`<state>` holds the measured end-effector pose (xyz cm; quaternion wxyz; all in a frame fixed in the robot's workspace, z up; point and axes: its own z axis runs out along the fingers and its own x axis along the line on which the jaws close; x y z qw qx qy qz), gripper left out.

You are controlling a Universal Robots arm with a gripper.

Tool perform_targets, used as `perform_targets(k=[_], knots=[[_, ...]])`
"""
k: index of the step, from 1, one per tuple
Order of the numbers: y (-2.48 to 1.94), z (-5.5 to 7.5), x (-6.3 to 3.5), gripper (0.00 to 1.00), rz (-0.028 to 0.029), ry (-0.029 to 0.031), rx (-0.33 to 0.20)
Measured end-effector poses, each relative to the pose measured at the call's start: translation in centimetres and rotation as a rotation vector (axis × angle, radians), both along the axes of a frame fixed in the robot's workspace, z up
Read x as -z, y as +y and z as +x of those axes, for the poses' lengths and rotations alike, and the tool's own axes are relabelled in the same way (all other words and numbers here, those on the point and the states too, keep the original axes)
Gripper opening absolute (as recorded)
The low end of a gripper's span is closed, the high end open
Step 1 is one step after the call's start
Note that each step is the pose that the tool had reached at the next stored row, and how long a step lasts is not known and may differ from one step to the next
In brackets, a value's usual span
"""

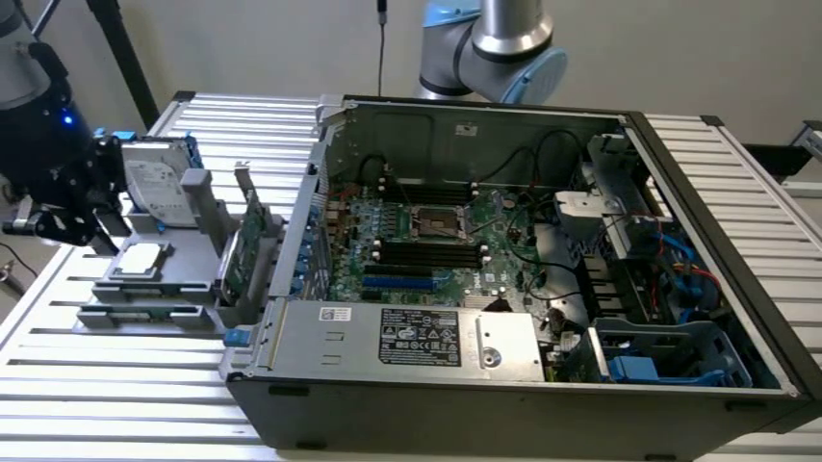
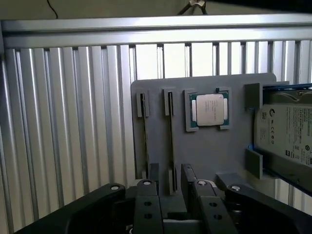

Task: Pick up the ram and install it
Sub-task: 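Pick up the ram and move it above insertion slot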

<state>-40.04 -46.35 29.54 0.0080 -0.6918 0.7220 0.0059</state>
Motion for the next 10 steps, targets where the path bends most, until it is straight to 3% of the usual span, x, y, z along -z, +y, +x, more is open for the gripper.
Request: perform_targets(k=[3, 10], knots=[[-0.08, 0.0, 0.56, 0.42, 0.0001, 0.0000, -0.006], [-0.32, 0.0, 1.82, 0.42, 0.0001, -0.0001, -0.027]])
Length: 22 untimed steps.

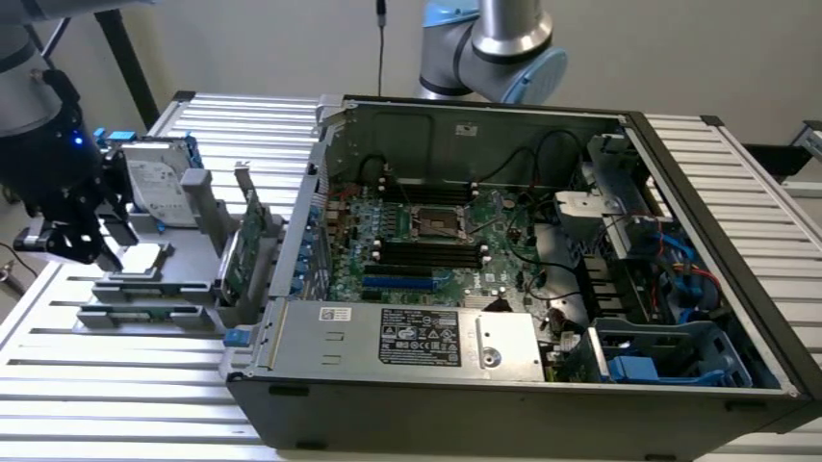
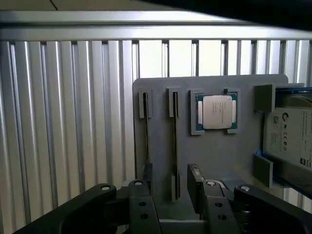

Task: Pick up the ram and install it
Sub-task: 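Pick up the ram and move it above insertion slot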

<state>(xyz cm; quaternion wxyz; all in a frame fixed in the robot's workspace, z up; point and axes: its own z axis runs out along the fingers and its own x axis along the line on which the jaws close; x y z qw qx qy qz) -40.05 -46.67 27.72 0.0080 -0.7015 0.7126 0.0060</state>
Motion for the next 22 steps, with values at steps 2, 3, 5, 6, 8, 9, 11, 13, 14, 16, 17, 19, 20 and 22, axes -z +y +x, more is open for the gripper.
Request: perform_targets(k=[2, 3, 5, 6, 8, 9, 11, 13, 14, 16, 17, 19, 20, 22], knots=[[-0.08, 0.0, 0.37, 0.42, -0.0001, 0.0001, -0.007], [-0.11, 0.0, 0.54, 0.42, -0.0001, 0.0000, -0.009], [-0.18, -0.1, 0.91, 0.42, -0.0001, 0.0001, -0.014], [-0.22, -0.1, 1.10, 0.42, 0.0000, 0.0000, -0.016], [-0.31, -0.2, 1.46, 0.42, -0.0001, 0.0001, -0.017], [-0.36, -0.2, 1.63, 0.42, -0.0002, 0.0002, -0.018], [-0.44, -0.3, 2.00, 0.42, 0.0000, 0.0001, -0.020], [-0.51, -0.3, 2.38, 0.42, 0.0000, 0.0000, -0.021], [-0.55, -0.4, 2.56, 0.42, 0.0000, 0.0000, -0.022], [-0.61, -0.4, 2.91, 0.42, 0.0000, 0.0001, -0.025], [-0.63, -0.5, 3.10, 0.42, 0.0000, 0.0000, -0.026], [-0.68, -0.5, 3.45, 0.42, -0.0001, 0.0001, -0.029], [-0.69, -0.5, 3.64, 0.42, -0.0001, 0.0001, -0.030], [-0.72, -0.6, 4.01, 0.42, 0.0000, 0.0001, -0.032]])
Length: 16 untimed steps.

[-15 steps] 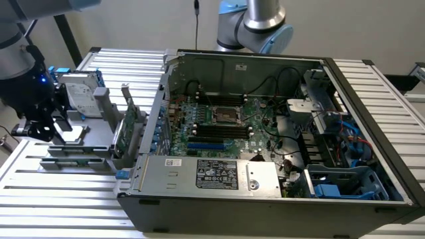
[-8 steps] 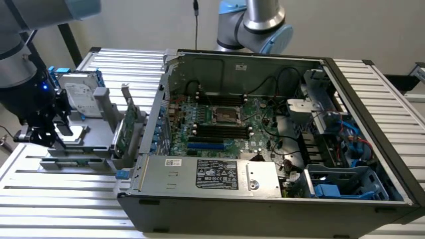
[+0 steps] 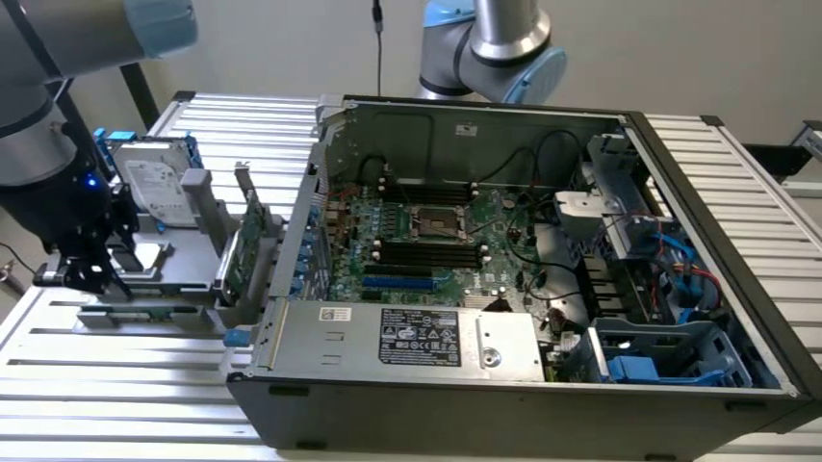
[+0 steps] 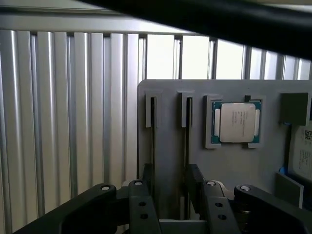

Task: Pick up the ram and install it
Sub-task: 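Pick up the ram and move it above insertion slot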

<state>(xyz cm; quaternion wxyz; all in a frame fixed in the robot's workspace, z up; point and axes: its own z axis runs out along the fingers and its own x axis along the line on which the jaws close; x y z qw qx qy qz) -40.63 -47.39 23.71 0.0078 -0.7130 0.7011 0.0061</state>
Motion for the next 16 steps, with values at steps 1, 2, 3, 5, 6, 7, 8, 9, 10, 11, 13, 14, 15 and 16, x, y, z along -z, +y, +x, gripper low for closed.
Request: perform_targets(k=[1, 2, 3, 5, 6, 7, 8, 9, 10, 11, 13, 14, 15, 16], knots=[[-0.02, 0.0, 0.18, 0.42, 0.0000, 0.0000, -0.001], [-0.04, 0.0, 0.36, 0.42, 0.0000, 0.0000, -0.002], [-0.06, 0.0, 0.54, 0.42, 0.0000, 0.0000, -0.002], [-0.10, 0.0, 0.90, 0.42, 0.0000, 0.0000, -0.003], [-0.11, 0.0, 1.08, 0.42, -0.0001, 0.0001, -0.003], [-0.12, 0.0, 1.28, 0.42, 0.0000, -0.0001, -0.004], [-0.14, 0.0, 1.45, 0.42, 0.0000, 0.0000, -0.004], [-0.15, 0.0, 1.63, 0.42, 0.0000, 0.0000, -0.004], [-0.17, 0.0, 1.81, 0.42, 0.0000, 0.0000, -0.004], [-0.18, 0.0, 1.99, 0.42, -0.0002, 0.0001, -0.004], [-0.20, 0.0, 2.33, 0.42, -0.0014, 0.0001, -0.004], [-0.21, 0.0, 2.49, 0.42, -0.0025, 0.0000, -0.004], [-0.22, 0.0, 2.64, 0.42, -0.0037, 0.0000, -0.004], [-0.24, 0.0, 2.76, 0.42, -0.0054, 0.0000, -0.004]])
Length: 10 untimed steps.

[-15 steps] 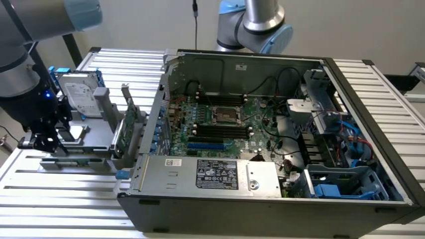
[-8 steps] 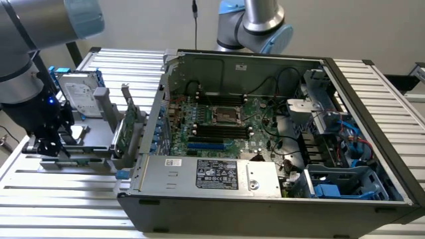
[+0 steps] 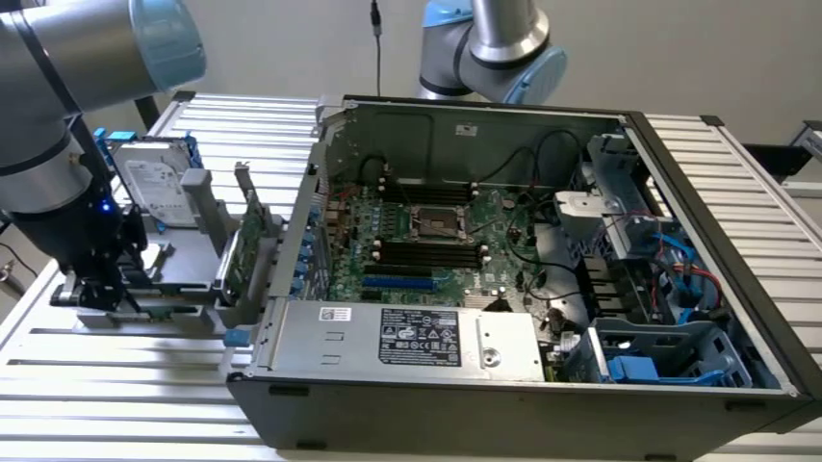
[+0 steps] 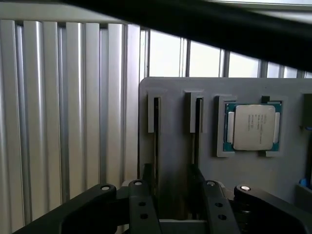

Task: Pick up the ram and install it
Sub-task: 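Pick up the ram and move it above insertion slot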

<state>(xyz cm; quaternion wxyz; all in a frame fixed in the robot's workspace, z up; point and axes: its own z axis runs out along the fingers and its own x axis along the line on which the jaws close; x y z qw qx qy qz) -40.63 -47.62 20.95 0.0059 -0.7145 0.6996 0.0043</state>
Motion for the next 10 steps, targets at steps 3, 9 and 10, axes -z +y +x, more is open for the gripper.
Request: perform_targets(k=[3, 9, 10], knots=[[-0.04, 0.00, 0.28, 0.42, -0.0066, 0.0001, 0.000], [-0.07, 0.00, 0.79, 0.42, -0.0242, 0.0000, 0.000], [-0.08, 0.00, 0.88, 0.42, -0.0287, 0.0000, 0.000]])
